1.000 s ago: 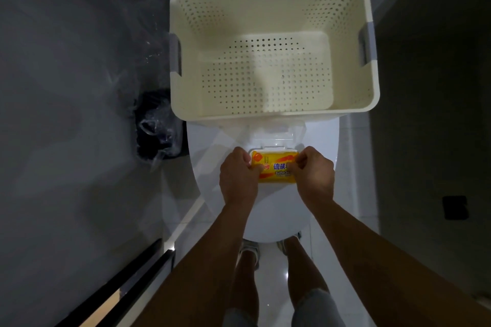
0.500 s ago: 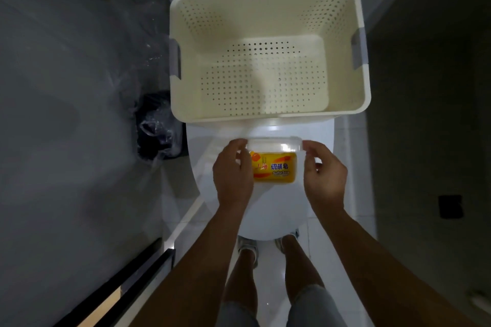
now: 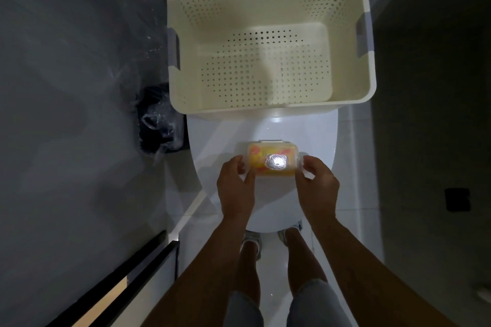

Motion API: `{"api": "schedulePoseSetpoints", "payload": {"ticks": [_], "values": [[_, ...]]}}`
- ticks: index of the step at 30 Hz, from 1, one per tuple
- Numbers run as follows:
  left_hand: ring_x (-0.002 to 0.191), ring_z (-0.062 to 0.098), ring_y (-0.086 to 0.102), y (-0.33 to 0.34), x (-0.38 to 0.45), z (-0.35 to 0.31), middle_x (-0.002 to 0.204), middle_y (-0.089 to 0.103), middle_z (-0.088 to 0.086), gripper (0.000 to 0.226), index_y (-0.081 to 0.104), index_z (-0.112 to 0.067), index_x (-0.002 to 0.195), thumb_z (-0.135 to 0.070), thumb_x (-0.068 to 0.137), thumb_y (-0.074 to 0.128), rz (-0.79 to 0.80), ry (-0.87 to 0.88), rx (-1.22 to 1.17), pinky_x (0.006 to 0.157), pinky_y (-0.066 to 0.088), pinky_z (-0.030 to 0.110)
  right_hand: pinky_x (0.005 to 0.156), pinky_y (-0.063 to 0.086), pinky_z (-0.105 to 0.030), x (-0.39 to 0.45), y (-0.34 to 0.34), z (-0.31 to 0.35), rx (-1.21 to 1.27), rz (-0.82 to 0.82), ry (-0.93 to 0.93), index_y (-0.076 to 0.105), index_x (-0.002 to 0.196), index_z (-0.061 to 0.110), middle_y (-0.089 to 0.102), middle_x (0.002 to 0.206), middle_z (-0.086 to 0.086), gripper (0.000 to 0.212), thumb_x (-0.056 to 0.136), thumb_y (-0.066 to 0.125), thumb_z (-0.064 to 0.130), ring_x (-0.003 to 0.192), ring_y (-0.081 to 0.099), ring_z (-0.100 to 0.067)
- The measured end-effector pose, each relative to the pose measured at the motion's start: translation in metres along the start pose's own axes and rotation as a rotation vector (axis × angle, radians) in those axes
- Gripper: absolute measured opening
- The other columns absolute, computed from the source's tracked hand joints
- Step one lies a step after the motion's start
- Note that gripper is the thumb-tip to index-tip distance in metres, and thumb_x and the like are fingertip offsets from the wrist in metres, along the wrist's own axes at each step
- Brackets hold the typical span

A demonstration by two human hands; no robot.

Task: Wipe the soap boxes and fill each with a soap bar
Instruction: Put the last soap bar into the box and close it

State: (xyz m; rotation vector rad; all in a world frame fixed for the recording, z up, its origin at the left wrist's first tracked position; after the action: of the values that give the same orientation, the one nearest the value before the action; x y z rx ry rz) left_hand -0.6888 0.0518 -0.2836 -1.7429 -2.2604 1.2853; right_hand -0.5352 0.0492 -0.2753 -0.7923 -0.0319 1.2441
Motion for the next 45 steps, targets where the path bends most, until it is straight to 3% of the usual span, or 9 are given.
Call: {"api": "schedulePoseSetpoints", "payload": {"ticks": [4, 9, 13, 18, 23, 29, 34, 37, 45], "values": [[0.105, 0.015, 0.06, -0.001, -0.003, 0.001, 0.117, 0.065, 0.002, 0.032, 0.064, -0.013, 0.122, -0.025, 0.093, 0.067, 0.045, -0.002, 0.037, 0.096, 0.05, 0.034, 0.074, 0.042, 0.002, 0.001, 0.002, -0.001, 0.024, 0.018, 0.038, 0.076, 0.107, 0.012, 0.074, 0.097, 0.005, 0.017, 0.091, 0.074, 0.019, 0.092, 0.069, -0.01], [0.102, 0.006, 0.063, -0.01, -0.01, -0.009, 0.108, 0.07, -0.011, 0.022, 0.069, -0.02, 0.114, -0.027, 0.092, 0.067, 0.058, 0.025, -0.068, 0.095, 0.049, 0.024, 0.092, 0.057, -0.029, -0.004, -0.005, 0.004, 0.193, -0.042, 0.146, 0.074, 0.108, 0.006, 0.075, 0.104, 0.001, 0.023, 0.087, 0.078, 0.016, 0.1, 0.072, -0.019], [0.094, -0.006, 0.063, -0.025, -0.025, -0.031, 0.104, 0.069, -0.011, 0.023, 0.068, -0.02, 0.114, -0.023, 0.091, 0.068, 0.03, 0.041, -0.151, 0.077, 0.044, 0.001, 0.094, 0.056, -0.03, -0.012, -0.02, 0.02, 0.272, -0.043, 0.191, 0.07, 0.117, 0.011, 0.072, 0.113, 0.002, 0.03, 0.088, 0.077, 0.014, 0.106, 0.07, -0.019], [0.092, -0.01, 0.063, -0.066, -0.057, -0.087, 0.099, 0.069, -0.02, 0.017, 0.068, -0.03, 0.108, -0.032, 0.091, 0.068, 0.004, 0.125, -0.255, 0.075, 0.045, 0.002, 0.092, 0.059, -0.05, -0.04, -0.065, 0.068, 0.378, -0.057, 0.185, 0.069, 0.117, 0.023, 0.071, 0.115, 0.01, 0.026, 0.091, 0.073, 0.024, 0.107, 0.069, -0.018], [0.101, -0.006, 0.063, -0.103, -0.092, -0.149, 0.109, 0.071, -0.017, 0.031, 0.07, -0.027, 0.114, -0.045, 0.09, 0.064, 0.048, 0.273, -0.252, 0.085, 0.05, 0.008, 0.093, 0.058, -0.052, -0.075, -0.119, 0.122, 0.455, -0.167, 0.124, 0.07, 0.121, 0.023, 0.071, 0.12, 0.008, 0.029, 0.092, 0.071, 0.023, 0.106, 0.07, -0.017], [0.1, -0.005, 0.063, -0.124, -0.138, -0.227, 0.114, 0.069, -0.009, 0.03, 0.067, -0.016, 0.121, -0.03, 0.095, 0.06, 0.097, 0.585, -0.214, 0.083, 0.05, 0.009, 0.089, 0.06, -0.047, -0.115, -0.193, 0.166, 0.599, -0.362, 0.067, 0.075, 0.112, 0.024, 0.077, 0.106, 0.004, 0.021, 0.092, 0.071, 0.018, 0.097, 0.074, -0.016], [0.093, -0.024, 0.056, -0.112, -0.185, -0.293, 0.105, 0.06, -0.029, 0.026, 0.059, -0.037, 0.114, -0.046, 0.091, 0.051, 0.166, 0.729, -0.201, 0.077, 0.042, -0.003, 0.086, 0.062, -0.036, -0.134, -0.267, 0.174, 0.643, -0.481, -0.019, 0.074, 0.115, 0.028, 0.078, 0.102, 0.01, 0.025, 0.093, 0.071, 0.017, 0.096, 0.074, -0.009], [0.092, -0.023, 0.058, -0.089, -0.214, -0.323, 0.1, 0.059, -0.036, 0.02, 0.06, -0.034, 0.113, -0.029, 0.094, 0.06, 0.211, 0.822, -0.248, 0.073, 0.042, -0.003, 0.092, 0.06, -0.041, -0.141, -0.312, 0.162, 0.673, -0.525, -0.027, 0.073, 0.122, 0.02, 0.077, 0.11, 0.005, 0.029, 0.094, 0.07, 0.019, 0.103, 0.072, -0.012], [0.093, -0.01, 0.065, 0.009, -0.296, -0.381, 0.095, 0.07, -0.028, 0.021, 0.067, -0.027, 0.111, -0.017, 0.094, 0.063, 0.464, 0.724, -0.365, 0.077, 0.051, 0.006, 0.095, 0.058, -0.045, -0.152, -0.433, 0.096, 0.655, -0.684, 0.002, 0.074, 0.118, 0.026, 0.076, 0.111, 0.011, 0.028, 0.09, 0.074, 0.023, 0.102, 0.071, -0.01]]}}
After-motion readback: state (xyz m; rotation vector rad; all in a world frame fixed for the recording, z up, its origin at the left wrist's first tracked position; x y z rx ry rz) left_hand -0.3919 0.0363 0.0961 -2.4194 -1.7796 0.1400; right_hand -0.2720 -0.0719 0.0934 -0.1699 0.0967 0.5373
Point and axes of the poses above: each hand's wrist, its own x-axis towards the middle knuckle, its own y-axis out of the palm, z = x × y, the point moved 1 cm from there along x, towards the middle knuckle
